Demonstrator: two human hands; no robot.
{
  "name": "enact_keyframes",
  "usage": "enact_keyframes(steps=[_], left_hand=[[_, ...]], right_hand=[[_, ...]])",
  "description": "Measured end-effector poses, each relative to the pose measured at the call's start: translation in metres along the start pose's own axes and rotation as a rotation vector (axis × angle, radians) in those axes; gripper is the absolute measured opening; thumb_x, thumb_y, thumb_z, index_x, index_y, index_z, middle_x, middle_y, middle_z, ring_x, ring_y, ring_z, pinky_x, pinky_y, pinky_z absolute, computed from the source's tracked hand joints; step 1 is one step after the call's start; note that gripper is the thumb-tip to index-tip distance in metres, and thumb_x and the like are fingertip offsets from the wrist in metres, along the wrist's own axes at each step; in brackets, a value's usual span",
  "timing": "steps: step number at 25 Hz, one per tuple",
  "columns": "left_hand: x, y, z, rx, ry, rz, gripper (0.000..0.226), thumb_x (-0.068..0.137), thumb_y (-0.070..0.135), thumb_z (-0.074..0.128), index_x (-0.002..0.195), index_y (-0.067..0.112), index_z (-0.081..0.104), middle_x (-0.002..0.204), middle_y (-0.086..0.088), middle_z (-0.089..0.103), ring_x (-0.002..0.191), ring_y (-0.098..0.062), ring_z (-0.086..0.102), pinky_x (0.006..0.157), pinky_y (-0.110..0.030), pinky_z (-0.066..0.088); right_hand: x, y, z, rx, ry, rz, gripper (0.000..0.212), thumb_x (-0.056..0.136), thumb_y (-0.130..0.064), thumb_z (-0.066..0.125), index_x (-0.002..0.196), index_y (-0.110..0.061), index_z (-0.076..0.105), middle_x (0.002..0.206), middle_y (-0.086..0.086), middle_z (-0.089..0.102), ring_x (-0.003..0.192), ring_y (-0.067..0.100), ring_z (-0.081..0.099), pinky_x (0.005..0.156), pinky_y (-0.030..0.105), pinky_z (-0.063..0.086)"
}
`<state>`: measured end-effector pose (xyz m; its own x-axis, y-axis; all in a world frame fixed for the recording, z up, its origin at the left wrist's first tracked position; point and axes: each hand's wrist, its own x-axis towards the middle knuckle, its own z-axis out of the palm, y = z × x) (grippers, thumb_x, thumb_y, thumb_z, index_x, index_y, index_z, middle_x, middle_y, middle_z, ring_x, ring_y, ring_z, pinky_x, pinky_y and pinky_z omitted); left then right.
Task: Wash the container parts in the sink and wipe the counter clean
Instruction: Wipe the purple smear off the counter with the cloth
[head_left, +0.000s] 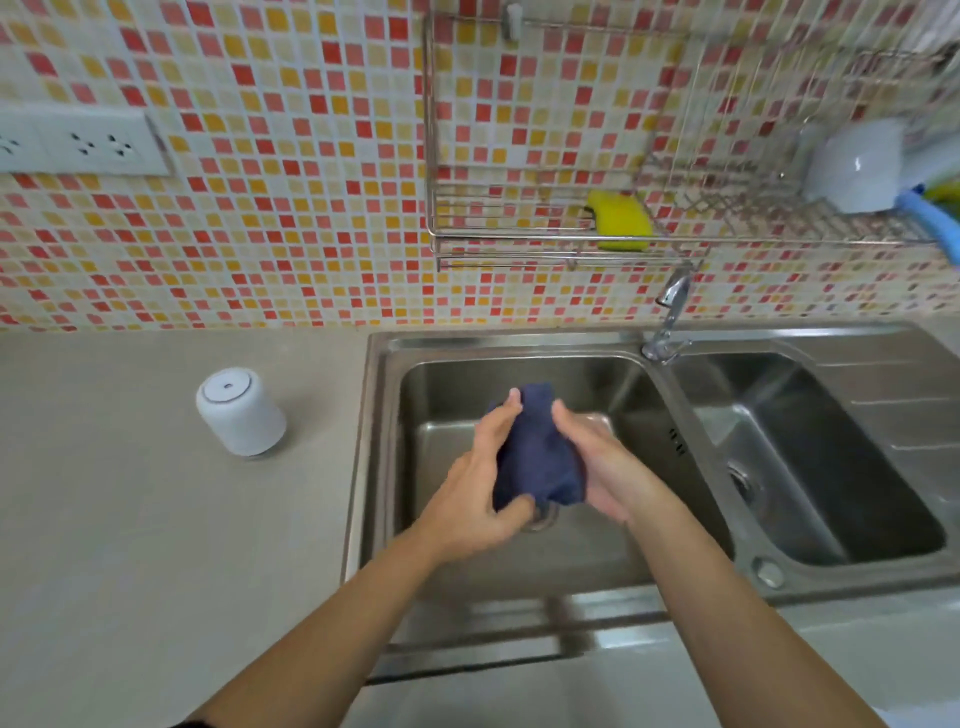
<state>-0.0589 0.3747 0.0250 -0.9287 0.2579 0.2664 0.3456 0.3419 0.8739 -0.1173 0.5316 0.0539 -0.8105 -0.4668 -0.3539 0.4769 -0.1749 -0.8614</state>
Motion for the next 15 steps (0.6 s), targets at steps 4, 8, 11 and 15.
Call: enact_keyframes(steps=[4,8,11,15], left_hand=[[0.033,0.011,0.010,-0.301,0.309,-0.186,0.073,0.073,0.010,0.050,0.136,0.031,0.020,0.153,0.016,0.011,0.139,0.001,0.018,0.114,-0.027,0.020],[0.066,0.016,-0.017,-0.114,0.106,-0.313,0.070,0.066,0.028,0.061,0.131,0.035,0.037,0.153,0.002,0.027,0.141,-0.013,0.024,0.116,-0.039,0.021],[0.094,0.049,-0.044,-0.228,0.077,-0.204,0.028,0.071,0.020,0.066,0.095,0.008,0.056,0.096,0.014,0.067,0.094,-0.006,0.060,0.087,-0.028,0.047],[0.133,0.109,-0.080,-0.225,0.296,-0.054,0.011,0.081,0.006,0.056,0.080,0.014,0.050,0.075,0.004,0.056,0.072,-0.007,0.055,0.068,-0.021,0.046]], right_hand=[[0.011,-0.028,-0.030,-0.174,0.030,-0.091,0.036,0.081,-0.005,0.062,0.113,0.011,0.054,0.082,0.006,0.072,0.075,0.015,0.070,0.060,0.022,0.055],[0.014,-0.082,-0.036,-0.364,-0.127,-0.091,0.036,0.068,-0.018,0.070,0.101,-0.007,0.061,0.090,0.005,0.072,0.085,0.019,0.068,0.073,0.026,0.055],[0.017,-0.130,-0.036,-0.324,-0.154,-0.249,0.033,0.065,-0.017,0.068,0.096,-0.009,0.060,0.083,-0.001,0.074,0.081,0.014,0.069,0.070,0.024,0.056],[0.030,-0.188,-0.031,-0.270,-0.048,-0.543,0.015,0.073,-0.016,0.068,0.086,-0.013,0.061,0.076,-0.004,0.072,0.074,0.010,0.069,0.065,0.023,0.053]])
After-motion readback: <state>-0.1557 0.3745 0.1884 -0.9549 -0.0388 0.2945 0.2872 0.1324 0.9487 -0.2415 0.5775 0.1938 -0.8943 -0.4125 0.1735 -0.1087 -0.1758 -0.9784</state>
